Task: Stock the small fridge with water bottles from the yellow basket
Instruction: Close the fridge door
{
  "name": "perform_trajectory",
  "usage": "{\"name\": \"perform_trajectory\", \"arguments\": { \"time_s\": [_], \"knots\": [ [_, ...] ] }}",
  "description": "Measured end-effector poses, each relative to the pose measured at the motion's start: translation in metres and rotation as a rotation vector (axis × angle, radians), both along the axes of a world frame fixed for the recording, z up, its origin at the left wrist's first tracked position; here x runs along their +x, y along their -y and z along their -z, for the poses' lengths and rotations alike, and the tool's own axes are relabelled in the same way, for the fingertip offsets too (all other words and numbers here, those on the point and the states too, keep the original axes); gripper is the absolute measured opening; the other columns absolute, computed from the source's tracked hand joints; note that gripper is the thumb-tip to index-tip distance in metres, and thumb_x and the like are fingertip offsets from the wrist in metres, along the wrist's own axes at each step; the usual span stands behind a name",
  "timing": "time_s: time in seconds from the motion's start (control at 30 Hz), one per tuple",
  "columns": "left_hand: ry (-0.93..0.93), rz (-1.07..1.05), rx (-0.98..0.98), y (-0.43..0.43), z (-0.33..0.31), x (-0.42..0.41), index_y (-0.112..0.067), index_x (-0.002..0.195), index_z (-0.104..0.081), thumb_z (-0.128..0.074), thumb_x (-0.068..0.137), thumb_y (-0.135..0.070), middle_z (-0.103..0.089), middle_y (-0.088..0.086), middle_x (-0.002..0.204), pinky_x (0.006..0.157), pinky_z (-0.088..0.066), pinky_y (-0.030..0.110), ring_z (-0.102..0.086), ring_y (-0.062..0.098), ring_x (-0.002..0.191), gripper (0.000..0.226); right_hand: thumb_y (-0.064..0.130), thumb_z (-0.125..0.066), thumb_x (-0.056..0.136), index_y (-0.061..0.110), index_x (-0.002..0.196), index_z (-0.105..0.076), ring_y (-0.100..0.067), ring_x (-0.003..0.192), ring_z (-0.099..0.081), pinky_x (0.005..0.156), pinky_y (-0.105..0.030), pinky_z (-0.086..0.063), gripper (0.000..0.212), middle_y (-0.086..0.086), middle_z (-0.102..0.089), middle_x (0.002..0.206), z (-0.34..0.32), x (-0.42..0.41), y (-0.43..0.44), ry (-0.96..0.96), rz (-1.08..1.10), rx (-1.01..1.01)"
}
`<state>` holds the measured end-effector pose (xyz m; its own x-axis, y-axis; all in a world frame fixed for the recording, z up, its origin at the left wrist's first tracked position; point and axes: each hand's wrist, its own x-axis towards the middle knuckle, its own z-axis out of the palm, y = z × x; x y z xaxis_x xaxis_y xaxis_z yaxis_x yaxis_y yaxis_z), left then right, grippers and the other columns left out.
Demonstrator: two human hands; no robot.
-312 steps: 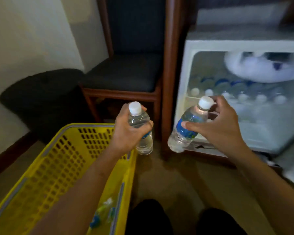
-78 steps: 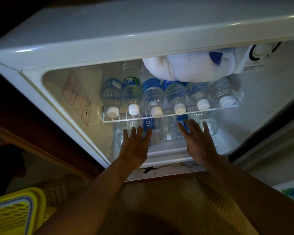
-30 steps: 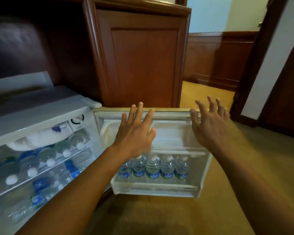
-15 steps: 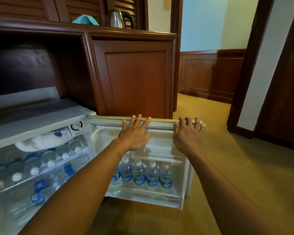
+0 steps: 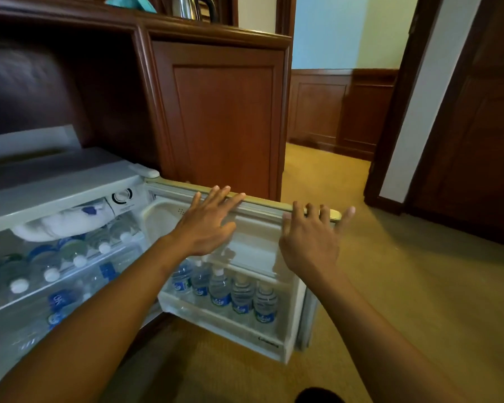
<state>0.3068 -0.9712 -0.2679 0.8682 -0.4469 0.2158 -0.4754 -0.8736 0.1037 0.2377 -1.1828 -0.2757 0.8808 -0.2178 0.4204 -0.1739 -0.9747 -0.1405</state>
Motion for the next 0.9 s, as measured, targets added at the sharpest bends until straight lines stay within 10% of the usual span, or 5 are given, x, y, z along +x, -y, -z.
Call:
{"name": "perform_trajectory", "arguments": {
  "time_s": [0.17, 0.27, 0.4, 0.57, 0.9],
  "knots": [
    [0.009, 0.024, -0.058, -0.029, 0.003, -0.032, -0.045, 0.155, -0.010, -0.028, 0.090, -0.040, -0.003, -0.005, 0.167, 0.123, 0.006, 0.049, 0.006, 0.014, 0.154, 0.067, 0.052, -0.025, 0.102, 0.025, 0.095, -0.067, -0.018, 0.086, -0.065, 0.081, -0.037, -0.050, 0.051, 0.002, -0.067, 0.088, -0.032, -0.036, -0.002, 0.055, -0.188, 0.016],
    [-0.019, 0.034, -0.159, -0.050, 0.003, -0.057, -0.045, 0.154, -0.016, -0.029, 0.089, -0.036, -0.004, -0.008, 0.167, 0.123, 0.009, 0.048, 0.009, 0.010, 0.153, 0.067, 0.054, -0.039, 0.100, 0.021, 0.079, -0.070, -0.014, 0.057, -0.062, 0.053, -0.027, -0.044, 0.050, -0.001, -0.067, 0.064, -0.048, -0.037, -0.003, -0.094, -0.383, 0.369],
    [-0.156, 0.017, -0.226, -0.083, -0.001, -0.096, -0.048, 0.155, -0.009, -0.020, 0.087, -0.044, 0.005, -0.014, 0.166, 0.122, 0.013, 0.041, 0.017, 0.005, 0.150, 0.069, 0.050, -0.045, 0.099, 0.031, 0.106, -0.071, -0.001, 0.082, -0.066, 0.076, -0.031, -0.054, 0.033, 0.011, -0.072, 0.091, -0.028, -0.026, -0.032, -0.261, -0.756, 0.671],
    [-0.278, -0.126, -0.423, -0.127, -0.005, -0.156, -0.039, 0.157, -0.008, -0.021, 0.095, -0.040, -0.001, -0.020, 0.165, 0.125, -0.001, 0.032, 0.005, -0.007, 0.148, 0.064, 0.043, -0.034, 0.103, 0.049, 0.146, -0.038, -0.003, 0.144, -0.023, 0.114, -0.033, -0.022, 0.044, 0.017, -0.027, 0.157, 0.004, -0.019, -0.110, -0.274, -1.085, 0.719],
    [-0.257, -0.488, -0.652, -0.202, -0.020, -0.256, -0.040, 0.153, -0.031, -0.032, 0.095, -0.040, -0.027, -0.019, 0.160, 0.121, -0.019, 0.028, -0.022, -0.005, 0.144, 0.058, 0.030, -0.025, 0.095, 0.023, 0.141, -0.054, -0.008, 0.149, -0.018, 0.124, -0.042, -0.007, 0.054, 0.004, -0.042, 0.153, 0.022, -0.013, -0.253, 0.069, -1.393, 0.473]
  ]
}}
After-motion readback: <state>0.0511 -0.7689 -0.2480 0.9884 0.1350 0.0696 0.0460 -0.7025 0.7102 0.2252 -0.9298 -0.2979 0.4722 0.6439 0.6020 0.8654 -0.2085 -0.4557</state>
